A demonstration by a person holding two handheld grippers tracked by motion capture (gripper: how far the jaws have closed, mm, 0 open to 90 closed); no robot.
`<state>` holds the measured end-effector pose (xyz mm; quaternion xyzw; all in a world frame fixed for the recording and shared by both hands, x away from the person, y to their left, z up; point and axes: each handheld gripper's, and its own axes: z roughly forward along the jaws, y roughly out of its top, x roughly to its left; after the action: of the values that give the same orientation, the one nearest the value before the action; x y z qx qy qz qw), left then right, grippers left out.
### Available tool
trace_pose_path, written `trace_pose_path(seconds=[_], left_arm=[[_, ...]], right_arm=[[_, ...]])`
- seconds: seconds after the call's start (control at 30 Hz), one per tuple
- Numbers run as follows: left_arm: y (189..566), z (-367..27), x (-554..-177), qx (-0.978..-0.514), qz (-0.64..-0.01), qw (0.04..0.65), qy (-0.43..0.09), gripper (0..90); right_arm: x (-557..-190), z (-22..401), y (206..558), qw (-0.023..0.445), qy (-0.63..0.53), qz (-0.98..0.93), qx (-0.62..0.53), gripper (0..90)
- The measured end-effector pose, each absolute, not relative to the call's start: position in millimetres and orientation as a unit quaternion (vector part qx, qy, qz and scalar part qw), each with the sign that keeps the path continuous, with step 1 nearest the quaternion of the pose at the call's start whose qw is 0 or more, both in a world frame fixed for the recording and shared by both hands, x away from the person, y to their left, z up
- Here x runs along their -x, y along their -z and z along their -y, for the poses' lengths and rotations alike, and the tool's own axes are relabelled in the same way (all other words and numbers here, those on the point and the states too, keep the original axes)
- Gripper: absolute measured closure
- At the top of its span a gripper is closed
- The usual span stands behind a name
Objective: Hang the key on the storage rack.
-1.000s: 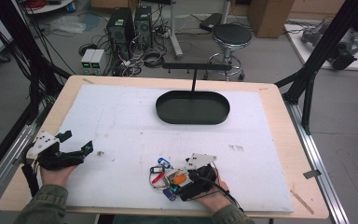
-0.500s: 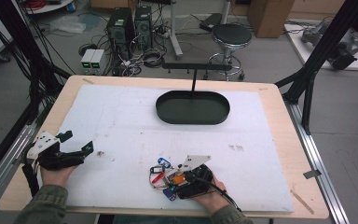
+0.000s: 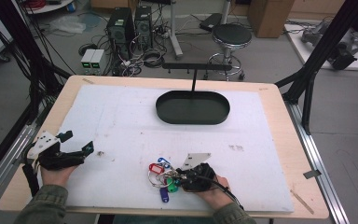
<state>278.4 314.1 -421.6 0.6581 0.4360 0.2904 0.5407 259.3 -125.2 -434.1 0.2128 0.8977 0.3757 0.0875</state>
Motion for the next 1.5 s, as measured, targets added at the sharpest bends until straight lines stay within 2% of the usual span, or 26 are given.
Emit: trace_pose_path(seconds=[0.07, 0.1, 0.3, 0.37, 0.4, 0.6, 1.13, 1.5], left_arm=[[422, -314, -278, -0.658, -0.435, 0.541, -0.291, 3.9], [422, -314, -278, -0.658, -0.436, 0.541, -0.291, 3.9], [422, -314, -278, -0.657, -0.437, 0.541, -0.291, 3.9], [422, -315, -278, -0.658, -0.436, 0.54, -0.292, 3.9], [422, -315, -278, -0.658, -0.436, 0.54, -0.292, 3.9], [422, -315, -278, -0.658, -0.436, 0.541, -0.291, 3.9], [421, -314, -278, -0.657, -0.437, 0.541, -0.292, 3.9], [421, -314, -278, -0.657, -0.438, 0.539, -0.293, 3.9]], right_arm=[[-259, 124, 434, 0.091, -0.373, -0.898, -0.213, 68.8], [-257, 122, 431, 0.109, -0.363, -0.901, -0.21, 72.0], [-249, 114, 427, 0.154, -0.333, -0.907, -0.205, 76.6], [-247, 113, 426, 0.169, -0.333, -0.906, -0.199, 81.3], [-246, 114, 425, 0.177, -0.339, -0.902, -0.201, 88.5], [-248, 116, 426, 0.163, -0.346, -0.898, -0.216, 88.7], [-257, 137, 407, 0.108, -0.453, -0.839, -0.282, 88.8], [-269, 158, 381, 0.112, -0.506, -0.8, -0.302, 88.7]])
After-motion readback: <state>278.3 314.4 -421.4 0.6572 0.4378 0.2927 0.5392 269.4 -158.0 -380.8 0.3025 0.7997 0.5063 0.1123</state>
